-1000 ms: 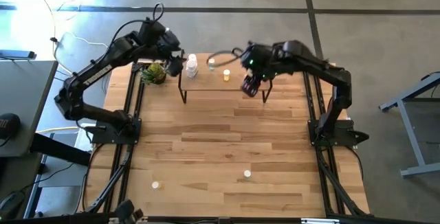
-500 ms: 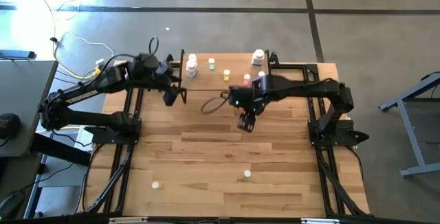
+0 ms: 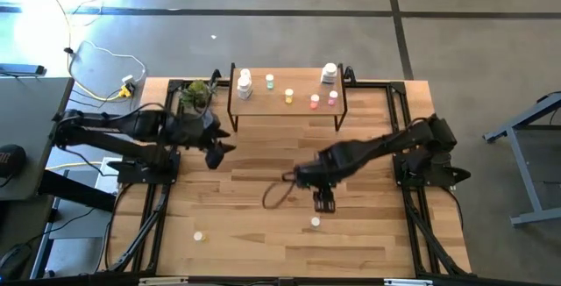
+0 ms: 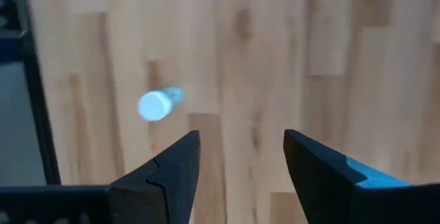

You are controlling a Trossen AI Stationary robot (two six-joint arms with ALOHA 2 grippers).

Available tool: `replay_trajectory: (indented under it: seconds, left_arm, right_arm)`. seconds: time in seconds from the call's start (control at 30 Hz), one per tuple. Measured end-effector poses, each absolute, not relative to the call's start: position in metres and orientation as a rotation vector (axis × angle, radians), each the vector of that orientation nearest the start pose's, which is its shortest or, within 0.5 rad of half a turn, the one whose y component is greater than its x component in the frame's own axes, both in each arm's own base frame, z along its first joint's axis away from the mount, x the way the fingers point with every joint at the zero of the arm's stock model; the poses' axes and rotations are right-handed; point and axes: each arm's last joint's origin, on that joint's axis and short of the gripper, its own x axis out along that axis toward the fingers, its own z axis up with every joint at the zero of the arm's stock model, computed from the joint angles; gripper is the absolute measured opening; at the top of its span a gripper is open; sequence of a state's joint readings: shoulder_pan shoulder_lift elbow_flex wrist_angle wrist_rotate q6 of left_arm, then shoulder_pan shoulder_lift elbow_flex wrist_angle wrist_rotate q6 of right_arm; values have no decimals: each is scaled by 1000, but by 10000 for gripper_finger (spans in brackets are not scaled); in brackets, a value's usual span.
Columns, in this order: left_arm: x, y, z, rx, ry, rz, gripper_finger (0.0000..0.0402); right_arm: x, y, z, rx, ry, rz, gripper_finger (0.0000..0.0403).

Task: Pick and place medicine bottles onto shelf by color
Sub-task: Put the blue pill bottle on the shelf

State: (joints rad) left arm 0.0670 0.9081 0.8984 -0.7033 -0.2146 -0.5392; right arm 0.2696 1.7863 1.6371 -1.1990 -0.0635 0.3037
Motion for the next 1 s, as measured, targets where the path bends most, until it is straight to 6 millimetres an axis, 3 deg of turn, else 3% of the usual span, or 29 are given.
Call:
replay_trajectory:
  seconds: [0.23, 0.5, 0.73, 1.0]
  left_arm:
    - [175, -14, 305, -472, 607, 435, 243]
    - [166, -40, 301, -506, 630, 426, 243]
    - [160, -56, 300, -548, 642, 380, 243]
    - [159, -68, 298, -542, 636, 373, 243]
  right_arm:
    - [329, 136, 272, 3, 1312, 226, 201]
    - [317, 167, 241, -29, 1274, 298, 201]
    - [310, 176, 222, -109, 1218, 224, 201]
    - [311, 178, 206, -80, 1166, 247, 201]
